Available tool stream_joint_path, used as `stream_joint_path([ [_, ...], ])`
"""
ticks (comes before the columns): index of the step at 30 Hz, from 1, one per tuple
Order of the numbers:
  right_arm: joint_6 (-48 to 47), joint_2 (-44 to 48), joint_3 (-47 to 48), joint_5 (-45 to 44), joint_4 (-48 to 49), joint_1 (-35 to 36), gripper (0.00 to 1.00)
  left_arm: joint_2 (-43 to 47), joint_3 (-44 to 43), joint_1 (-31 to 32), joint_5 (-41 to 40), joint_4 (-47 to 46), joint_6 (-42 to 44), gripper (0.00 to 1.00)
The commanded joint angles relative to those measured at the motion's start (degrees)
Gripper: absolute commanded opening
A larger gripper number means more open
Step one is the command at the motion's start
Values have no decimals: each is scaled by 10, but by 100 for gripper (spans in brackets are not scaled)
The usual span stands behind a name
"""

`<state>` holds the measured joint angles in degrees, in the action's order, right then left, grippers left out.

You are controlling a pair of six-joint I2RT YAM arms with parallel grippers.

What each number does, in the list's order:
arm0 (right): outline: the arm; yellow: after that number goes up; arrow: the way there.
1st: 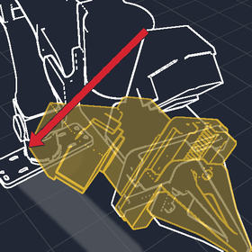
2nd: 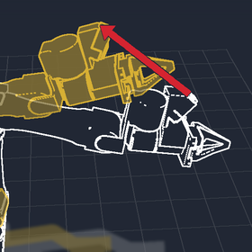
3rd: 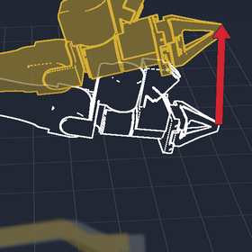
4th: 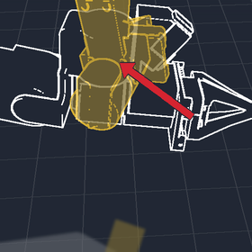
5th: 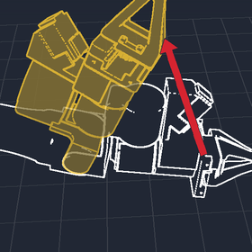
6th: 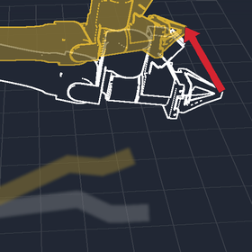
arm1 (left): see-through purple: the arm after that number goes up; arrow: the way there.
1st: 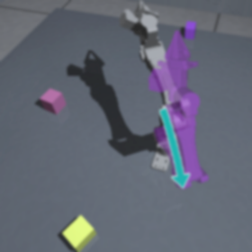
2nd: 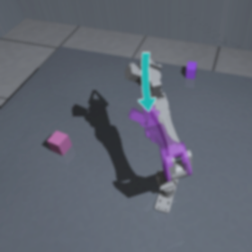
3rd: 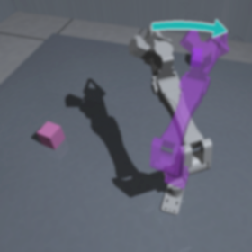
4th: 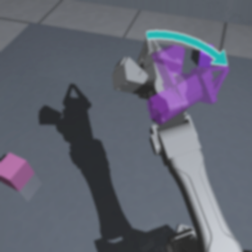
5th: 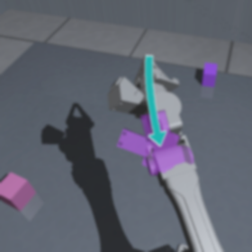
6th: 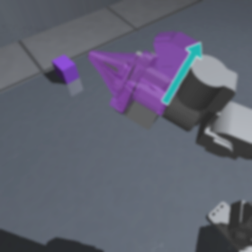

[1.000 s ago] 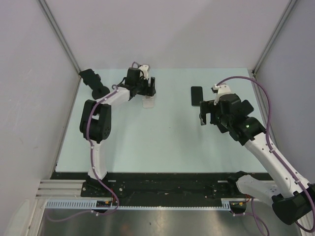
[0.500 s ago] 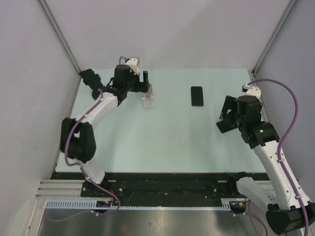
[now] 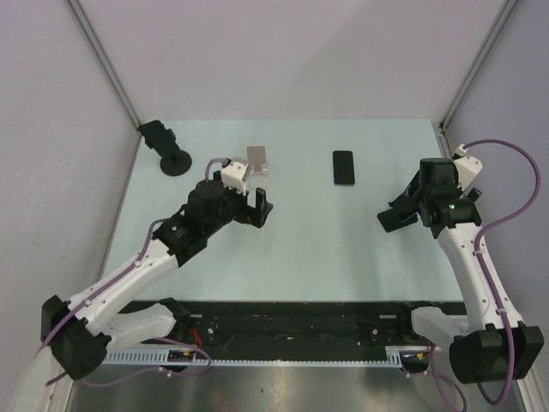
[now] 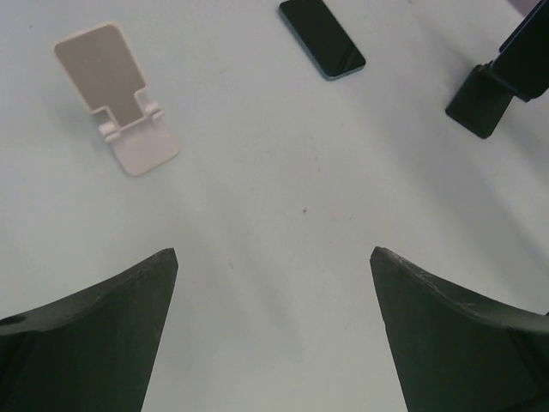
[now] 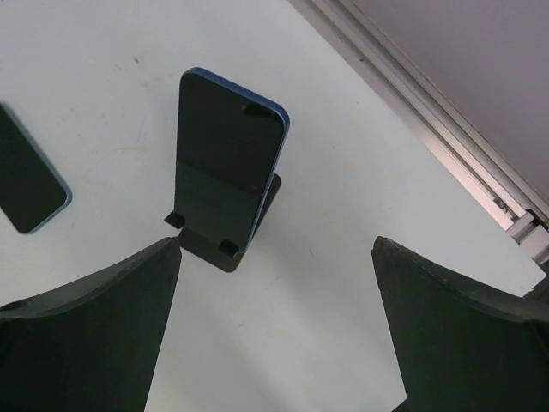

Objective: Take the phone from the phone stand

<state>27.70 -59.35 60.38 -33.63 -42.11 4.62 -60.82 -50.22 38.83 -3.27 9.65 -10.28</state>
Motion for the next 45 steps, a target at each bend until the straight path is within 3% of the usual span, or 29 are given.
stream_joint_path([
  [1,84,-30,15,-62,33,-3,100,96,48,-3,-30,12,42,100],
  [5,135,-69,15,-88,43,-3,100,140,86,-3,-57,11,57,100],
  [10,193,-105,16,-121,63,-3,100,128,84,-3,-46,11,51,100],
  [26,211,-194,39,-162,103,-1,100,144,93,17,-76,12,75,100],
  [45,288,-333,129,-229,-11,25,100,170,103,73,-103,11,87,100],
])
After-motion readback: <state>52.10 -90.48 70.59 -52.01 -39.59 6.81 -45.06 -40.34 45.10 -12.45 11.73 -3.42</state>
